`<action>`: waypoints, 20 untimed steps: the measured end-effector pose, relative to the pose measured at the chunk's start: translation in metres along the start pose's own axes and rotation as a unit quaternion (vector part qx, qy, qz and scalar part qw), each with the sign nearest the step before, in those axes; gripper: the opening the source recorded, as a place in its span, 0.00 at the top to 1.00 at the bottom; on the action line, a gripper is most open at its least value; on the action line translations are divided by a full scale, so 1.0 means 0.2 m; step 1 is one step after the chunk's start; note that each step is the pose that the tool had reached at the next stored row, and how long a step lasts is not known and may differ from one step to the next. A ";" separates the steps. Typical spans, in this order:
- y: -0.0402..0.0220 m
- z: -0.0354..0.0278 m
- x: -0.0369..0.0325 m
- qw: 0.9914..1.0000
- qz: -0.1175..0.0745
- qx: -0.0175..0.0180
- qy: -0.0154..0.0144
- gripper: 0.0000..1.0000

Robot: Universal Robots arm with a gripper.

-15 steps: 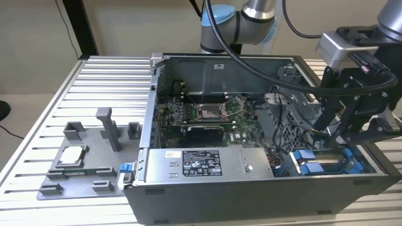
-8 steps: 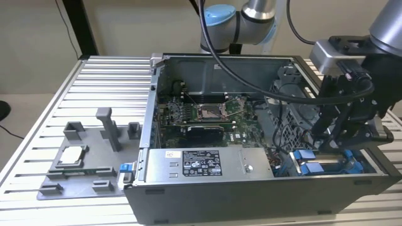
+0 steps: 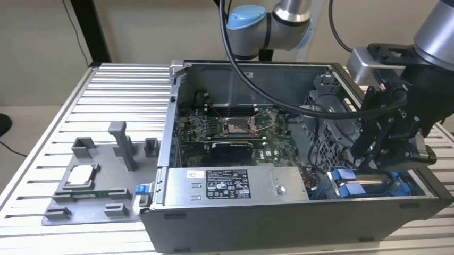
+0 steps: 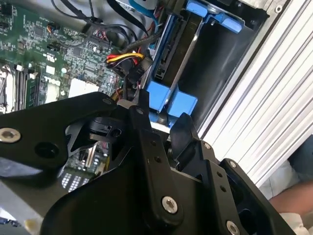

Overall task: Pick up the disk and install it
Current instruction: 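Insert the first disk wire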

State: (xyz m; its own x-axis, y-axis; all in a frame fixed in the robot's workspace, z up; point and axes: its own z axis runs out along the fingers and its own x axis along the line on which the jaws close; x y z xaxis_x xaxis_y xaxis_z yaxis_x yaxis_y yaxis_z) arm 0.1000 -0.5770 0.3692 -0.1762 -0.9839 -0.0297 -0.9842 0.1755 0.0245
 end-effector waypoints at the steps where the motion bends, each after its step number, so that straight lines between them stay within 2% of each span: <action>1: 0.000 0.000 0.000 1.000 0.000 0.000 0.000 0.00; 4: 0.000 0.005 0.000 1.000 0.003 0.000 -0.001 0.00; 14: -0.001 0.022 0.001 1.000 0.030 0.002 -0.005 0.00; 20: -0.001 0.041 0.001 0.999 0.050 0.003 -0.012 0.00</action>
State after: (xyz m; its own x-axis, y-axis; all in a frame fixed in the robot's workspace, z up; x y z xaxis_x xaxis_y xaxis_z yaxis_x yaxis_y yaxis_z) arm 0.1000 -0.5770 0.3611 -0.2749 -0.9601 -0.0520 -0.9614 0.2740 0.0229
